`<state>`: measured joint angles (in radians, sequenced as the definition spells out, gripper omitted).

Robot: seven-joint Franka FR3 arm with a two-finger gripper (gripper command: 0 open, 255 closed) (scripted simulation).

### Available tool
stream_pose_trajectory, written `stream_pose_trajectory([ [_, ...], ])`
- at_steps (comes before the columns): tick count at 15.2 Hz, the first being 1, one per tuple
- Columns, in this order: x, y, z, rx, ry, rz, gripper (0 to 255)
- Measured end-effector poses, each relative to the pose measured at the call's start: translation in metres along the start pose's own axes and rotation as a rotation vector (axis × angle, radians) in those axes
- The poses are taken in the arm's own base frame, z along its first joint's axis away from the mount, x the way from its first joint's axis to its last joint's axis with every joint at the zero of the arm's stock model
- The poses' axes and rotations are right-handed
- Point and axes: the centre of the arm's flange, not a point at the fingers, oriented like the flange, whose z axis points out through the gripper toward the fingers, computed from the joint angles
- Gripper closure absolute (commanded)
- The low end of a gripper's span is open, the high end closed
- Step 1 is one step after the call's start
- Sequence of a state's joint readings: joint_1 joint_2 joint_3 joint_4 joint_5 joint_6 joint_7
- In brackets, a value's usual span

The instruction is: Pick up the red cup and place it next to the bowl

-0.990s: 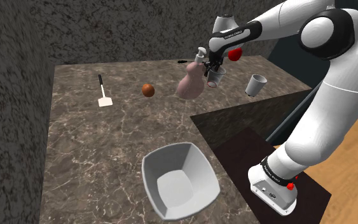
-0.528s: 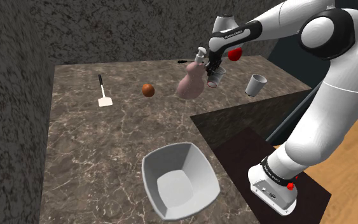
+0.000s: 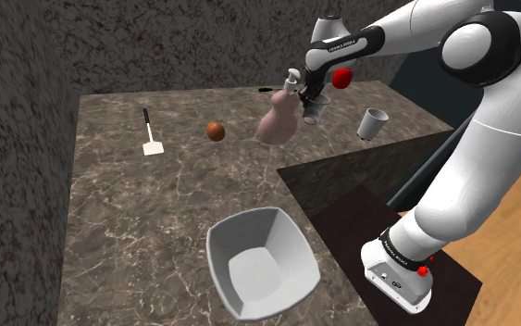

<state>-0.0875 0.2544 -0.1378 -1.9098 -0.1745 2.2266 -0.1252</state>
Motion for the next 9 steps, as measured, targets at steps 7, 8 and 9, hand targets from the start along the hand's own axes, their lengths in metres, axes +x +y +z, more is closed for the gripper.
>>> stream_pose_trajectory([
  [7,0.000,0.007,-0.036,0.000,0.000,0.000,255],
  [8,0.002,0.007,-0.041,0.000,0.000,0.000,255],
  [9,0.002,0.008,-0.046,0.000,0.000,0.000,255],
])
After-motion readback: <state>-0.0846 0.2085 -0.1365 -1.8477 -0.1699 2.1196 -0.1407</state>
